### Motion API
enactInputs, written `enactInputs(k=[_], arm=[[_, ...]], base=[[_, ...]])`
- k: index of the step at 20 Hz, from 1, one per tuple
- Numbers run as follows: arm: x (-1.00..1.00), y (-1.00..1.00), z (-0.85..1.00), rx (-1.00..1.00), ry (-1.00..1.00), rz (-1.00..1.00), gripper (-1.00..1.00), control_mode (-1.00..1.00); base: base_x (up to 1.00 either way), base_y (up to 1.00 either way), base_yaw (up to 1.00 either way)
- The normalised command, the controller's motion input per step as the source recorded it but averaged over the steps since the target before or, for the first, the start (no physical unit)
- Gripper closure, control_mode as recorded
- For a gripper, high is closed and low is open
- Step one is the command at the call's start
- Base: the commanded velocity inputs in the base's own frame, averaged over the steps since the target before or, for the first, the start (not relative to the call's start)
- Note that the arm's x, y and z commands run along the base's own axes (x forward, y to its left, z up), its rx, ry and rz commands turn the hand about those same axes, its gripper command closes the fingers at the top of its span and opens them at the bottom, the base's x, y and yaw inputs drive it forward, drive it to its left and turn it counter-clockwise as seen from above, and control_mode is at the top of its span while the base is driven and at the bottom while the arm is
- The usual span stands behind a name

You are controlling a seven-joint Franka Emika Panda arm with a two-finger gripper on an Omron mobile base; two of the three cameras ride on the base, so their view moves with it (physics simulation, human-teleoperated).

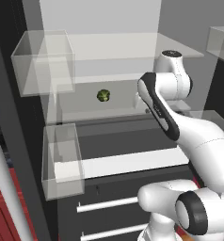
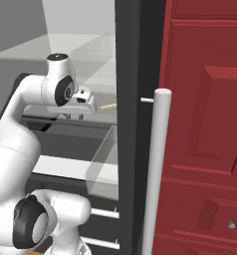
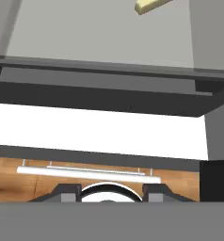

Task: Place the ketchup and mustard from the counter to the top shelf of the fridge. If the existing items in the fridge are on the top shelf, move them to other shelves.

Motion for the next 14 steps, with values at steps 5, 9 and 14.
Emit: enactInputs(k=[5,9,14], arm=[[-0.04,0.02,-0.10,0.01,-0.10,-0.01,-1.00,-1.00],[-0.56,0.00,0.00,0.00,0.00,0.07,-1.00,-1.00],[-0.99,-0.01,0.00,0.00,-0.04,0.10,-1.00,-1.00]], base=[[0.00,0.00,0.00],[0.00,0.00,0.00],[0.00,0.00,0.00]])
